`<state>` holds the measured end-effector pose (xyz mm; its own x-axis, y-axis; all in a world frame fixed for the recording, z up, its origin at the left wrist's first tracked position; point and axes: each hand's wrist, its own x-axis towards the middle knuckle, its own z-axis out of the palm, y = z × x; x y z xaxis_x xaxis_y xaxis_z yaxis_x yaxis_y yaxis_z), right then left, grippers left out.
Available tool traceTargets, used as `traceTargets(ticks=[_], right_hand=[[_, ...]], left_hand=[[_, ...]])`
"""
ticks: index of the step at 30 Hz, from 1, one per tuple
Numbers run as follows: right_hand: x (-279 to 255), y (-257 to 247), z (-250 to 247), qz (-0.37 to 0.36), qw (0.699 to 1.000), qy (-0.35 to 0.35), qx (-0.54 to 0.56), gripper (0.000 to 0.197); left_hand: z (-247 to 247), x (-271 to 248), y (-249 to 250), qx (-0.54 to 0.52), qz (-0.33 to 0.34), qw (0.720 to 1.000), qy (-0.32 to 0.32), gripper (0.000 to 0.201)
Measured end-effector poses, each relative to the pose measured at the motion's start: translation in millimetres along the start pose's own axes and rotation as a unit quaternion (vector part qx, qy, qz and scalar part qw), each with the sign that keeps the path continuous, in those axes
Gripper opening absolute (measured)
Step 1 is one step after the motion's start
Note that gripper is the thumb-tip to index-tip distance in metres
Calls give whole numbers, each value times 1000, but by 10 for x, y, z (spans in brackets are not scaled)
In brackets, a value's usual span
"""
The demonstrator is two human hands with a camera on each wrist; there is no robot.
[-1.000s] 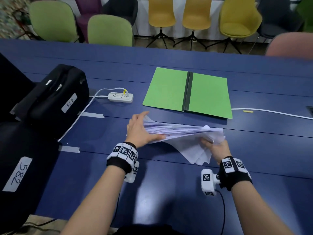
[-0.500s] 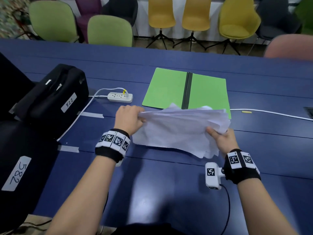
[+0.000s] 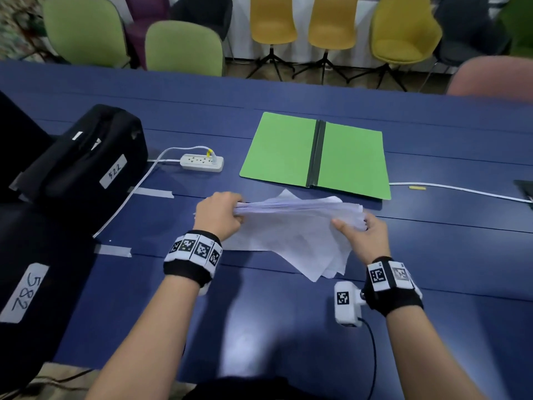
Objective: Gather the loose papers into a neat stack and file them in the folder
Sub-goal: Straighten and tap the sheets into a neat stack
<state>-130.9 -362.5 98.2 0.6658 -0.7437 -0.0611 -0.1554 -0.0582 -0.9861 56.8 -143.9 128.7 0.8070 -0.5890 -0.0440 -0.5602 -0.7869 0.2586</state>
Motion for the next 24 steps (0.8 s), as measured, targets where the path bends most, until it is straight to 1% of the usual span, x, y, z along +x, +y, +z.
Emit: traceTargets(ticks=[3,5,10,12,15,17,20,22,24], right_hand=[[58,-138,12,-20,1000,-20,9,26],[98,-188,43,-34,999,-17,-6,27],[158,-318,129,-42,999,5,-1,9],[155,-367,129,-39,999,8,-4,9],[154,-410,112,-59,997,-24,-42,13],[135,-449,124,-73,995,-46,-58,15],[125,-456,130,-81,991,-62,-84,10],[113,-458,123,-79,992,-68,-74,9],[117,-454,111,-78,994,-60,-50,17]], left_hand=[[22,36,-8,-3,4,1000,-3,16],[33,54,1,4,9,1000,-3,14],[2,128,50,34,24,999,-20,17],[-14,147,68,43,30,998,-23,15],[-23,151,95,56,38,997,-26,9],[-15,150,109,68,48,996,-26,10],[7,153,122,74,65,995,-25,14],[12,150,122,76,69,994,-25,15],[13,150,114,76,71,994,-22,14]])
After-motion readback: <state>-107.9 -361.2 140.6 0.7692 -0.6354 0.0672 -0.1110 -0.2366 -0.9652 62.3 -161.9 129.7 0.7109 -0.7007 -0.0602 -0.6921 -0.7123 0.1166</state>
